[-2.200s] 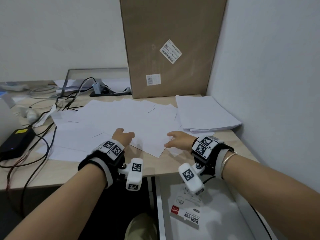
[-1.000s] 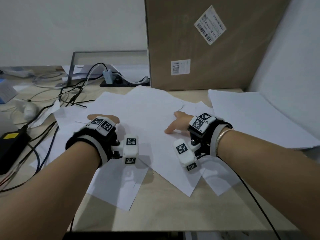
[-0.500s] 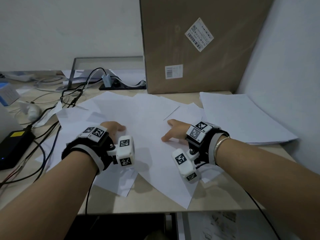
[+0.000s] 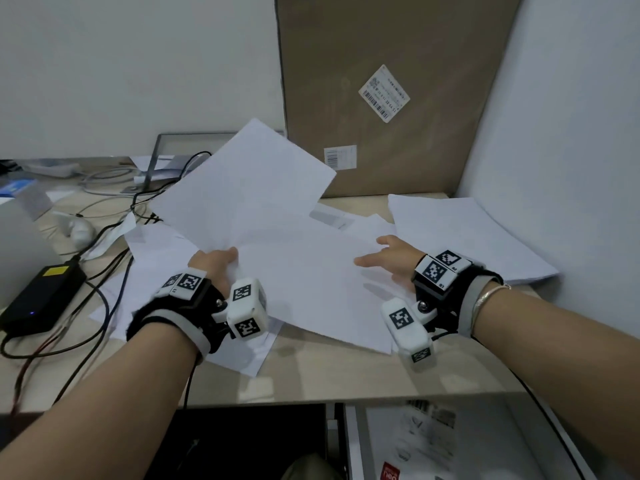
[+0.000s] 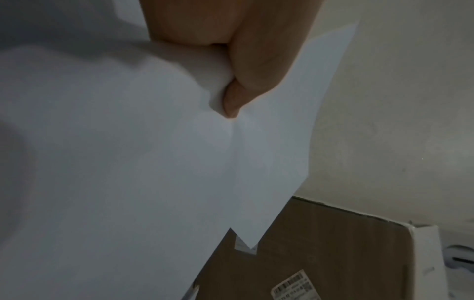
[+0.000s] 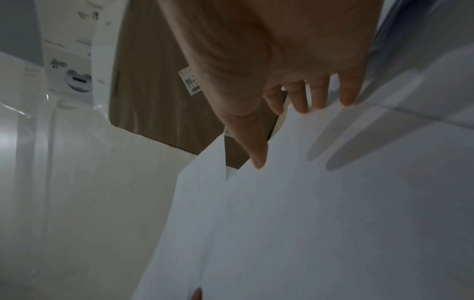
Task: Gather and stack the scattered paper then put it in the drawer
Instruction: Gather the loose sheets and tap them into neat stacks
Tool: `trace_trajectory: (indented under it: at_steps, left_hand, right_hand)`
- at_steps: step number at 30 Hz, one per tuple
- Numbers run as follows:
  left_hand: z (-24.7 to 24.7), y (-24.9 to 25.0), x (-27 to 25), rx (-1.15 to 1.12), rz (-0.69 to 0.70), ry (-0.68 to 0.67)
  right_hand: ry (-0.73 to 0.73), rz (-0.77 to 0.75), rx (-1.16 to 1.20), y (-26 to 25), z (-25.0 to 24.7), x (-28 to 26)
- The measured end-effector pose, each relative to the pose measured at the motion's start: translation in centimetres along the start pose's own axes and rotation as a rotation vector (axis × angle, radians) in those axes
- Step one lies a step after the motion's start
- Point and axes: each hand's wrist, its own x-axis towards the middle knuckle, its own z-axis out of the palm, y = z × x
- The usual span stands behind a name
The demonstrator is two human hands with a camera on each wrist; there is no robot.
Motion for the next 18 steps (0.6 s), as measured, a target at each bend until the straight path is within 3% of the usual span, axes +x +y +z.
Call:
trace_trajectory:
  at_steps: [4,8,10,12,18]
  left_hand:
    - [-0.6,0.1,-2.0,-0.013,-0.019,-0.029]
    - [-0.6,-0.4,-2.8,-0.038,-0.072,-0.081]
    - [-0.4,-0.6,-3.0,-0.113,-0.115,-0.124]
    - [-0.4,-0.9,-2.8,-0.106,-0.129,-0.112]
    - [-3.0,-1.8,-1.7,0.114,-0.159,-0.192]
  right_hand:
    - [0.084,0.067,0.054,1.2,-0.4,-0.5]
    - [-0.017,0.125,0.269,2.5,-0.5,-0.6]
    - [0.016,0.094,0.202,2.8,-0.7,-0.7]
    - [0.149,0.009,0.081,2.9,-1.3,-1.0]
    - [0.313,-0.130,-0.061,2.5,-4.9,-2.4]
